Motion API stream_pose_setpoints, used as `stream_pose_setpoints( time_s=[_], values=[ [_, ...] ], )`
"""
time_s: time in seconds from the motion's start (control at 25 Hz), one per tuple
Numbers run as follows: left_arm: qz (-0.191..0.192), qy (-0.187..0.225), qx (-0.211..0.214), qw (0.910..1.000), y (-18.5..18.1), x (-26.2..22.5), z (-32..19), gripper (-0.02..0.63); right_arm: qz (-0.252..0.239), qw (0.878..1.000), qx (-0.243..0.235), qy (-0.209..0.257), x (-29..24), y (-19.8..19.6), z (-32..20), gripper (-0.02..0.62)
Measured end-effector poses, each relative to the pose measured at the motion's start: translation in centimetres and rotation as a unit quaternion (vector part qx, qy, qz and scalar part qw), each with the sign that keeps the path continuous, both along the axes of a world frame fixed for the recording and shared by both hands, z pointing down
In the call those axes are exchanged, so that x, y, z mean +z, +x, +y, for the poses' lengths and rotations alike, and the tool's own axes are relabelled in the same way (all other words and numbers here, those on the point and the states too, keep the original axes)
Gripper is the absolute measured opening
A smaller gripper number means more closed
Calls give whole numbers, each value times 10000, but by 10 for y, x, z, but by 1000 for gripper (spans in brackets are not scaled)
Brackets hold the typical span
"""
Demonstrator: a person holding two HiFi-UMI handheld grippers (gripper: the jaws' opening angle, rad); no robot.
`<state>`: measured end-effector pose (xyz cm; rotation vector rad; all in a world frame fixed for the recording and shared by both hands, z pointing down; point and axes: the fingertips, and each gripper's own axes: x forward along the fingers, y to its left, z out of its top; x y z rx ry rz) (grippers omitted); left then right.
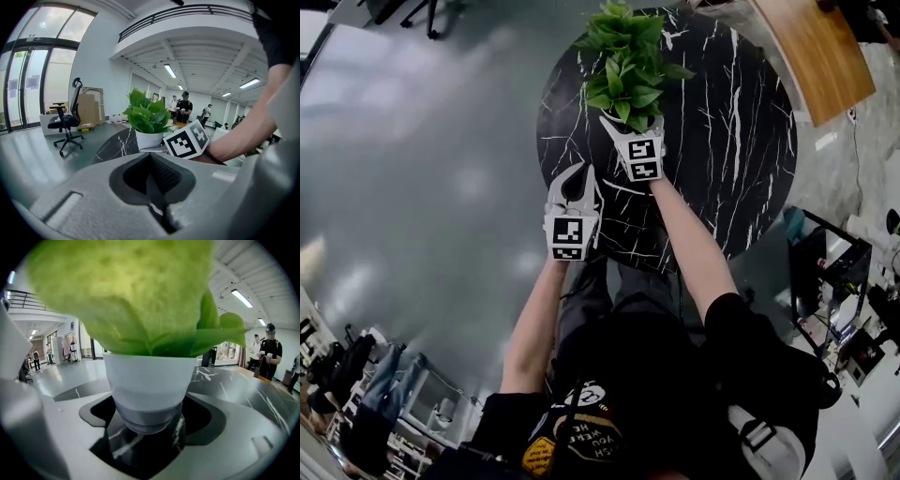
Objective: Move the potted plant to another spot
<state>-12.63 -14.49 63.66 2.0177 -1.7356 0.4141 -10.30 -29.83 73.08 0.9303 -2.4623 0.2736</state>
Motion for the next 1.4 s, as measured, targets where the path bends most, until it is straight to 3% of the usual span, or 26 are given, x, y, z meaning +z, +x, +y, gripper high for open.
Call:
stream_pose_setpoints(
  time_s=[0.2,0.44,0.72,0.96,1.16,1.4],
  values=[
    [103,4,256,9996,31,2,-21,5,116,9983,564,11,4,76,-28,449],
    [269,-57,832,9962,79,3,-46,5,352,9836,1767,-65,4,220,-60,449],
    [372,-98,1329,9904,129,6,-63,5,623,9495,3072,-134,0,402,-74,448],
    [350,-96,1430,9891,133,4,-58,5,747,9159,3936,-238,-6,510,-42,448],
    [353,-113,1299,9908,120,6,-46,5,765,9061,4148,-318,-7,546,9,448],
    [400,-177,1182,9920,111,11,-21,5,746,9265,3673,-343,-6,506,59,448]
  ],
)
